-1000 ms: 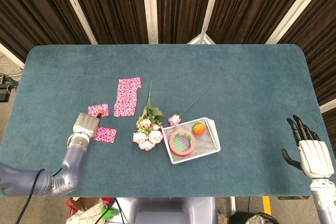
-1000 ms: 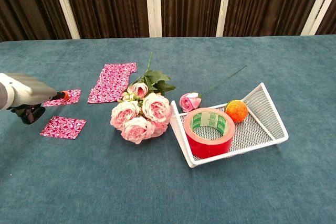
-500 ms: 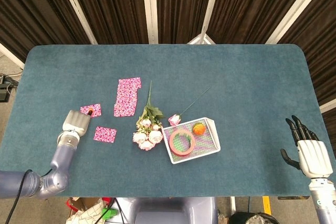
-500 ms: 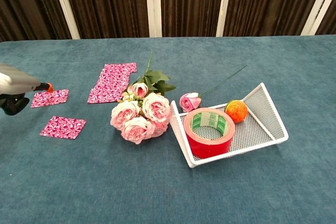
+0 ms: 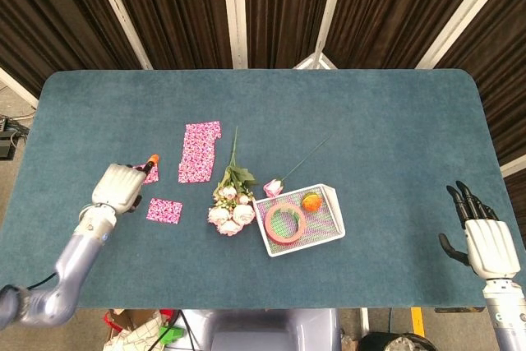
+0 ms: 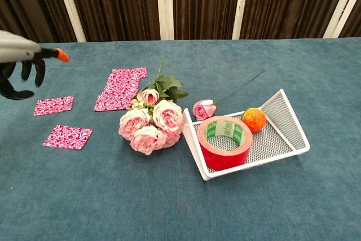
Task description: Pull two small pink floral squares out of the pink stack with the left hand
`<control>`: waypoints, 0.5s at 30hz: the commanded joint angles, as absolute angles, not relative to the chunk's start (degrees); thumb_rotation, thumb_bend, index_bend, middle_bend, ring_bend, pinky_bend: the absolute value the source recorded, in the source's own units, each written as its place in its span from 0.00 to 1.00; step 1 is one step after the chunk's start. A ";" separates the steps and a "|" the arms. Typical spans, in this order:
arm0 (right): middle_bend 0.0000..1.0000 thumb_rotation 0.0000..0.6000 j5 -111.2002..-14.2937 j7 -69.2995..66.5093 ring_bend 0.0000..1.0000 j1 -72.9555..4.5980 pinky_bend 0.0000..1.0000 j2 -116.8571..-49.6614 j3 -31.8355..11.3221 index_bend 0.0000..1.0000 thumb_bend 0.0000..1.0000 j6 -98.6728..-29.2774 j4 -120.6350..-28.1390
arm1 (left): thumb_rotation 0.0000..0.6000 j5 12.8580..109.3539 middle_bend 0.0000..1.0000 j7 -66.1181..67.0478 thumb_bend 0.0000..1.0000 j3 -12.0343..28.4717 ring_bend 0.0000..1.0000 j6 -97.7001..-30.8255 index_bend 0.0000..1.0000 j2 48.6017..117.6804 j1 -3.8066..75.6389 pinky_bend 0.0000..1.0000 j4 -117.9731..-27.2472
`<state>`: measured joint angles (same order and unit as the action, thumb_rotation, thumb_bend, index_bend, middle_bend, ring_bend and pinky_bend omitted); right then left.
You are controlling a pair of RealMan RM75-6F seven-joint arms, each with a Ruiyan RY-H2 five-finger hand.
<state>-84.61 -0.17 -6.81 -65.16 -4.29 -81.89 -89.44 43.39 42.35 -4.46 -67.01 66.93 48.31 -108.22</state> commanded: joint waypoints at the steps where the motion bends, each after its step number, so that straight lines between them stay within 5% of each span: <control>1: 0.05 1.00 -84.88 -0.14 0.15 -6.76 0.26 -65.14 -4.17 0.00 0.37 -82.04 -89.64 | 1.00 66.87 0.15 29.56 0.45 -10.99 0.17 -85.30 0.00 60.76 32.19 0.28 -112.84; 7: 0.05 1.00 -85.91 0.10 0.15 -6.55 0.26 -65.07 -3.88 0.00 0.37 -82.86 -90.17 | 1.00 75.42 0.10 20.56 0.45 -13.93 0.09 -95.78 0.00 62.99 21.03 0.21 -105.05; 15: 0.05 1.00 -86.07 -0.13 0.15 -6.16 0.26 -65.10 -4.12 0.00 0.37 -84.00 -89.82 | 1.00 77.90 0.06 13.10 0.45 -12.88 0.04 -95.94 0.00 65.52 15.96 0.20 -96.60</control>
<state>-86.03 -0.09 -6.20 -65.09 -4.11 -83.97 -89.86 76.92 14.58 -12.90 -95.98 64.75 16.89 -98.17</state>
